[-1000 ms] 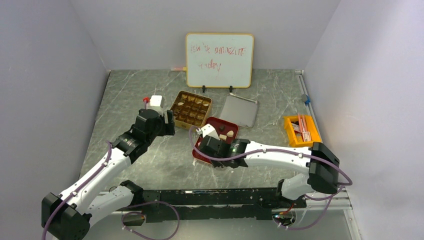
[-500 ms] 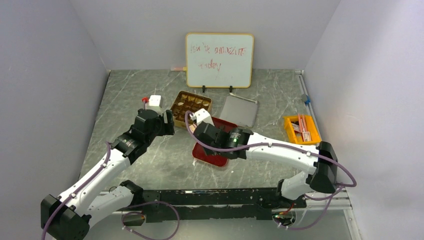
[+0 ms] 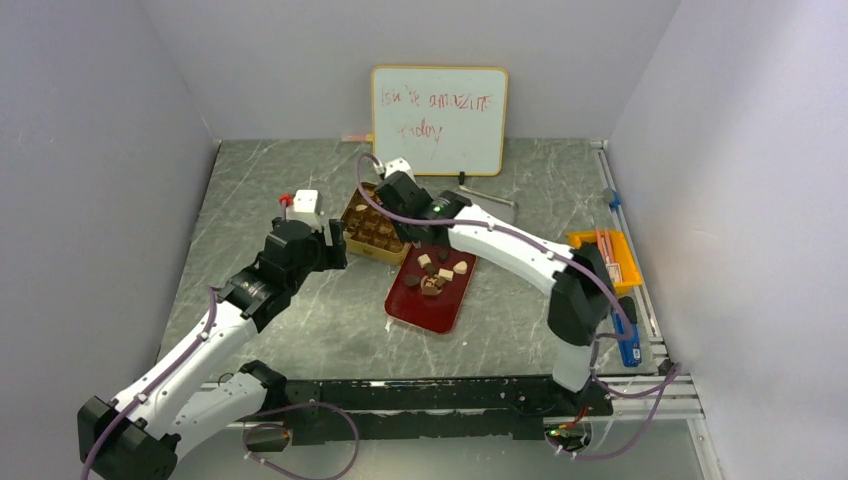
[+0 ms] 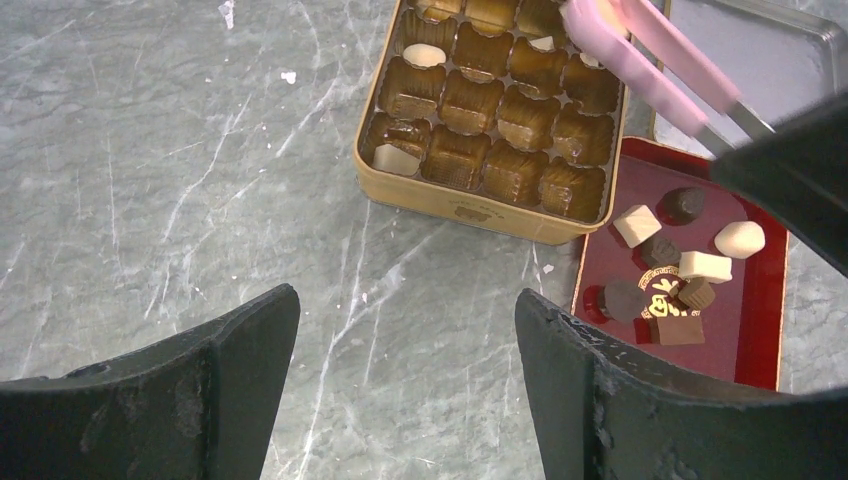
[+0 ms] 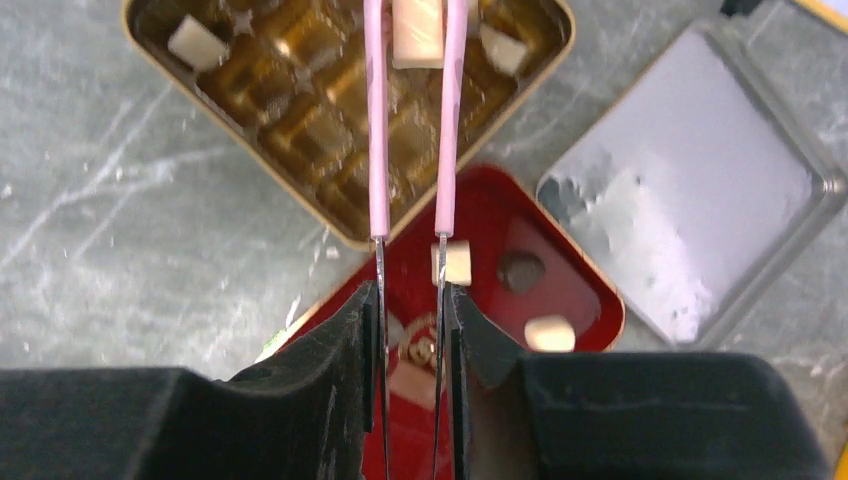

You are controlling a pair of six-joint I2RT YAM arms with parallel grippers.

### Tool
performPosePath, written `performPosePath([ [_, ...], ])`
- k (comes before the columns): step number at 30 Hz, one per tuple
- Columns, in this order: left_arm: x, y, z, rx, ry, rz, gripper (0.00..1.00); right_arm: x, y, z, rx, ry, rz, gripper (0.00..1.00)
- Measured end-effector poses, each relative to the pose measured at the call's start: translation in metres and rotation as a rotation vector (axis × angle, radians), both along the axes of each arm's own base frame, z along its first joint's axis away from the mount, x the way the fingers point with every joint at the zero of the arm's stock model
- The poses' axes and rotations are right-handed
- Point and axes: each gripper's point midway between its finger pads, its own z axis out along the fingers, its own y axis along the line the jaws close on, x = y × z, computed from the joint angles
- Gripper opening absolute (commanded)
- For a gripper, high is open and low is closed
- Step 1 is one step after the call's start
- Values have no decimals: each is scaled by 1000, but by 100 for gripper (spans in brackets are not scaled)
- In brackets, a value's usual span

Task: Pack the chocolate
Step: Place the fake chocolate in the packing box.

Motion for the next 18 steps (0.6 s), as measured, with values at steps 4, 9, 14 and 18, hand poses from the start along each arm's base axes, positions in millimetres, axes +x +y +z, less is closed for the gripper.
performPosePath([
  [4,0,0,0,1,0,0,84,30,20,-3,2,-14,9,0],
  [9,0,0,0,4,0,-2,84,50,39,-14,7,-10,30,0],
  [14,0,0,0,4,0,-2,84,59,43,-29,-4,13,34,0],
  [18,0,0,0,7,-1,-3,84,68,44,-35,-2,19,25,0],
])
